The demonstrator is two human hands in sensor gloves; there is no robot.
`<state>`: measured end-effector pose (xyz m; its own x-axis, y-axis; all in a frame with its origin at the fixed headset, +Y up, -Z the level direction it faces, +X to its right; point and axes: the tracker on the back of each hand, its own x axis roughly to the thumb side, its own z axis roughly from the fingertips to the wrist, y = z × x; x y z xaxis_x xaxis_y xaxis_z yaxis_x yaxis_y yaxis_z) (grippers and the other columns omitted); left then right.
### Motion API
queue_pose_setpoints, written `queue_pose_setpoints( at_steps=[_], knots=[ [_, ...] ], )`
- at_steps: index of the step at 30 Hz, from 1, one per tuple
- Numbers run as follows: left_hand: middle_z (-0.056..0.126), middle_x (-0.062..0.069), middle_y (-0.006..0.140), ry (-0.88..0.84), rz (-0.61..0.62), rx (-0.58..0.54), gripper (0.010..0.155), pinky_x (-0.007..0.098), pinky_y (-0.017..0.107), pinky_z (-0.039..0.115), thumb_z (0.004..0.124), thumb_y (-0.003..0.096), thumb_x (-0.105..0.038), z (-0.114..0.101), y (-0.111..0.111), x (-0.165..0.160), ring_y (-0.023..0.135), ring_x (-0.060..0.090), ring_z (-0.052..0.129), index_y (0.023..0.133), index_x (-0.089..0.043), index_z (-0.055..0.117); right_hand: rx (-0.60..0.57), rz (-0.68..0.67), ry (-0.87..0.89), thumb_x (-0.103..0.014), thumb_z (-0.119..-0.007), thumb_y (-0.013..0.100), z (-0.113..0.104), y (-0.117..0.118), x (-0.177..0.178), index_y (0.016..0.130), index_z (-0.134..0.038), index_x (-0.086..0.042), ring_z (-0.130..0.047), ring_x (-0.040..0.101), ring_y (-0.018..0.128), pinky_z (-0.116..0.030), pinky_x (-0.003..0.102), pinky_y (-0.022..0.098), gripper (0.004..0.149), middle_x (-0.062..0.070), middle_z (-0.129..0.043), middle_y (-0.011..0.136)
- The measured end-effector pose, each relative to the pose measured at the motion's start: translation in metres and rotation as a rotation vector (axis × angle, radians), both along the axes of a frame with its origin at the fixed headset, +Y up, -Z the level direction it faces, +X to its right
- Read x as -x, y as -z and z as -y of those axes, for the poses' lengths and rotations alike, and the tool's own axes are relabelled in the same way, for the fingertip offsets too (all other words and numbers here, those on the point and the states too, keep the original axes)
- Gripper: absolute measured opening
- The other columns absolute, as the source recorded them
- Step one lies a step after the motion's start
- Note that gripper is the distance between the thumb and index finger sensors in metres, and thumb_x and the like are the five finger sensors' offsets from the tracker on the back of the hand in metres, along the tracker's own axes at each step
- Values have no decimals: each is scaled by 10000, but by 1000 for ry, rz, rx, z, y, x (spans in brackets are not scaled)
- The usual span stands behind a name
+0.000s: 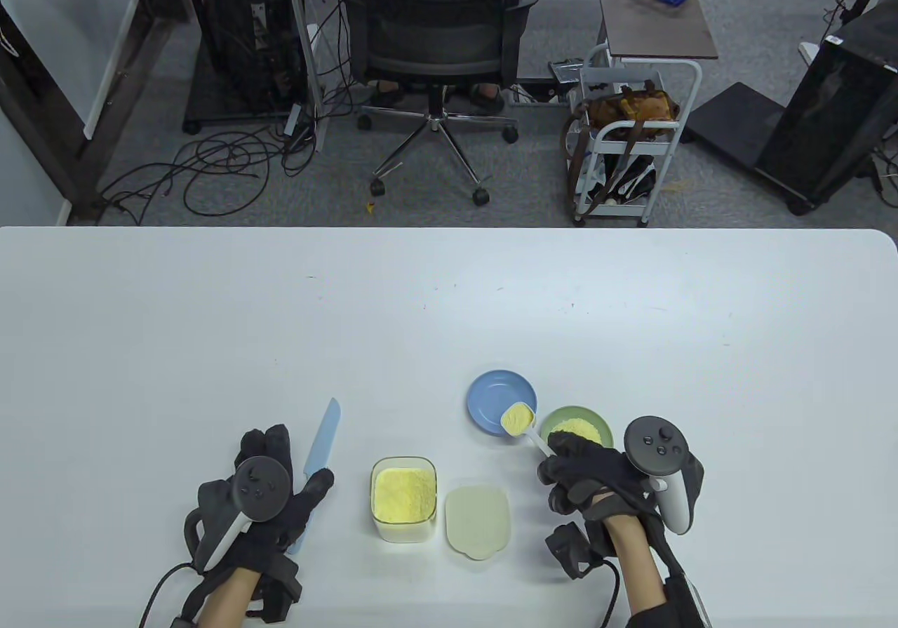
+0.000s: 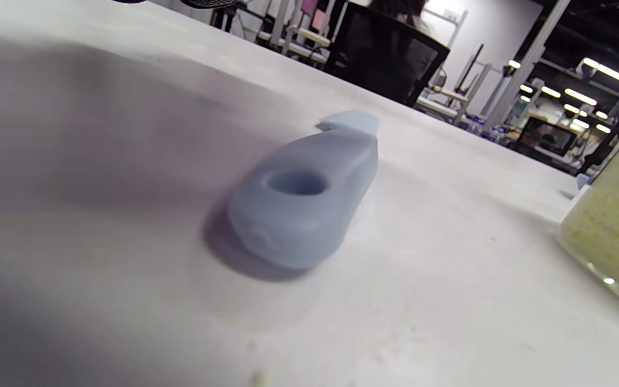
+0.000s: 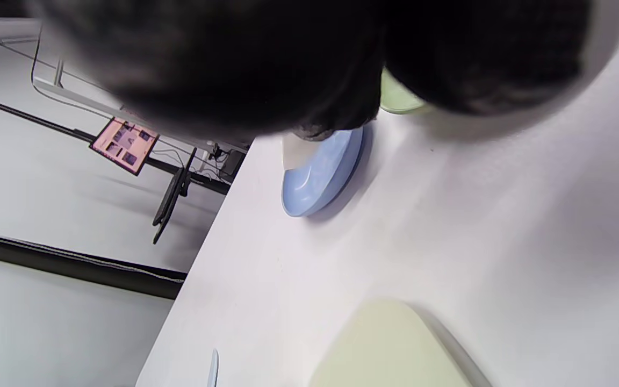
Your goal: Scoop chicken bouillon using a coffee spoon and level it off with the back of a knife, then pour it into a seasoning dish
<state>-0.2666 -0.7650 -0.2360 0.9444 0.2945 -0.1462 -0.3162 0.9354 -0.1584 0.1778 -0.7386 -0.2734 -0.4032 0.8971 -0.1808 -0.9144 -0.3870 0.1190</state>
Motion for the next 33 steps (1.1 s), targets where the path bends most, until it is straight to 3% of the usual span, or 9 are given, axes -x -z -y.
queue_pose_setpoints(
  at_steps=[8, 21, 26, 30, 33],
  knots=[
    [240, 299, 1172, -15, -3, 0, 974, 677, 735, 432, 556, 427, -722, 3, 2, 1, 1108, 494, 411, 1125, -150, 190, -65, 43, -300, -115, -801, 393, 5, 14, 17, 855, -670, -41, -925, 133, 195, -795, 472, 325, 486, 284, -824, 665],
    [260, 299, 1173, -56, 3, -2, 974, 672, 736, 439, 553, 425, -724, 5, 3, 2, 1107, 492, 423, 1125, -145, 201, -117, 83, -424, -101, -758, 410, -8, 9, 29, 884, -659, -145, -862, 223, 381, -675, 546, 491, 486, 270, -680, 759],
    [266, 299, 1171, -65, 7, 3, 966, 672, 734, 440, 551, 429, -719, 6, 3, 1, 1104, 492, 427, 1125, -143, 206, -141, -35, -304, -118, -792, 381, -19, -1, 26, 854, -700, -74, -924, 195, 319, -750, 524, 420, 483, 285, -766, 689],
    [272, 292, 1171, -77, 16, 3, 957, 663, 736, 447, 544, 433, -714, 5, 2, 1, 1104, 486, 433, 1124, -144, 210, -49, -143, -210, -157, -807, 384, -23, -21, 25, 821, -734, -20, -945, 145, 210, -811, 485, 340, 464, 293, -836, 594],
    [283, 238, 1176, -251, 105, -86, 966, 609, 751, 485, 621, 402, -706, 0, 0, -5, 1109, 445, 447, 1119, -190, 232, 15, -211, -130, -164, -801, 391, -20, -33, 26, 807, -734, 19, -951, 134, 178, -825, 476, 308, 460, 302, -851, 561]
  ],
)
